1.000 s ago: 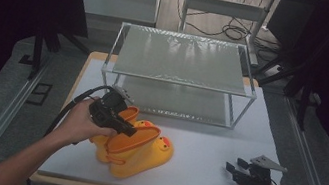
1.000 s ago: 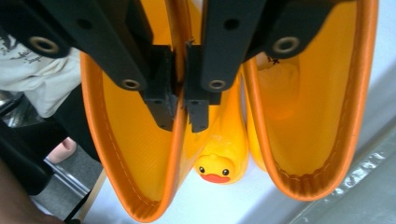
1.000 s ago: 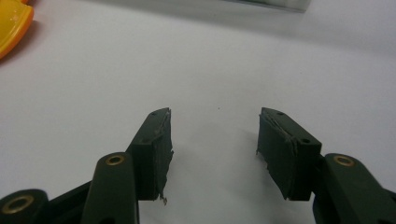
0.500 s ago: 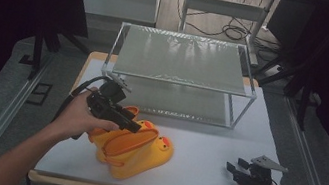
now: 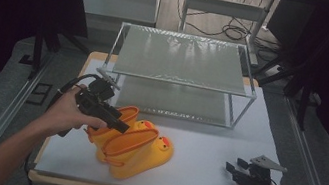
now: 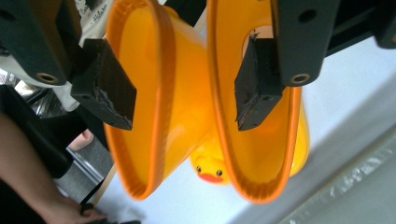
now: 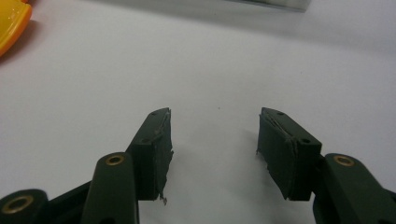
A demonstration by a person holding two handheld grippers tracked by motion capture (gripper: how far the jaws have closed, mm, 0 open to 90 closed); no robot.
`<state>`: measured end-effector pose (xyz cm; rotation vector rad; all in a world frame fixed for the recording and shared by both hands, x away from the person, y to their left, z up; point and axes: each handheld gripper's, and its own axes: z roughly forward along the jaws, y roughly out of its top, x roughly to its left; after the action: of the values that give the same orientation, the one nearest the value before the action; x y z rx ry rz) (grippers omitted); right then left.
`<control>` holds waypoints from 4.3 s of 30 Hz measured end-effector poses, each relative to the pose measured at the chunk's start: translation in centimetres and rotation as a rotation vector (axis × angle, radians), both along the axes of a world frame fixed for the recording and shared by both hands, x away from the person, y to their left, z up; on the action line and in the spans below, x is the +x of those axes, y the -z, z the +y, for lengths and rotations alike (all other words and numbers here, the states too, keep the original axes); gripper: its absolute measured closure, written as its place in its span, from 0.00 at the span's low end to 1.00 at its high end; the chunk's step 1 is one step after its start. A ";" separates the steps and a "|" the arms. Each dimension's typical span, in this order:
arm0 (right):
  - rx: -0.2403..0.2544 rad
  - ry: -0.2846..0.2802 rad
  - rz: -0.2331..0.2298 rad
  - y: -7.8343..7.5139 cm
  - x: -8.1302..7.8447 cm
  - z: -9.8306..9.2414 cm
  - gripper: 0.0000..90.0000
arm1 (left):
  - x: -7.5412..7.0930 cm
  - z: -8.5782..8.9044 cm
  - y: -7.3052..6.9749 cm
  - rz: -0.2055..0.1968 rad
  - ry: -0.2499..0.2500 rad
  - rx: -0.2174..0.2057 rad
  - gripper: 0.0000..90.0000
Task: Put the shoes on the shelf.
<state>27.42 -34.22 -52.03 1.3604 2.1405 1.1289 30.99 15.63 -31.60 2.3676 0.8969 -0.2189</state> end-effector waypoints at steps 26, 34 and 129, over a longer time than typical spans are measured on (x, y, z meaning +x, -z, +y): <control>-0.005 0.003 0.004 0.0 0.0 -0.1 0.49 | 0.7 -2.6 2.8 0.056 0.019 0.097 0.83; -0.001 0.012 0.005 0.0 0.0 -0.2 0.49 | 0.8 -2.6 2.5 0.021 0.011 0.111 0.91; 0.032 0.074 0.004 0.0 0.1 -2.2 0.49 | 14.0 -11.5 -21.5 -0.126 -0.113 -0.137 0.92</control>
<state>27.56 -36.39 -52.05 1.4448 2.0660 1.1372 44.95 4.09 -10.05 2.1717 0.9220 -0.0820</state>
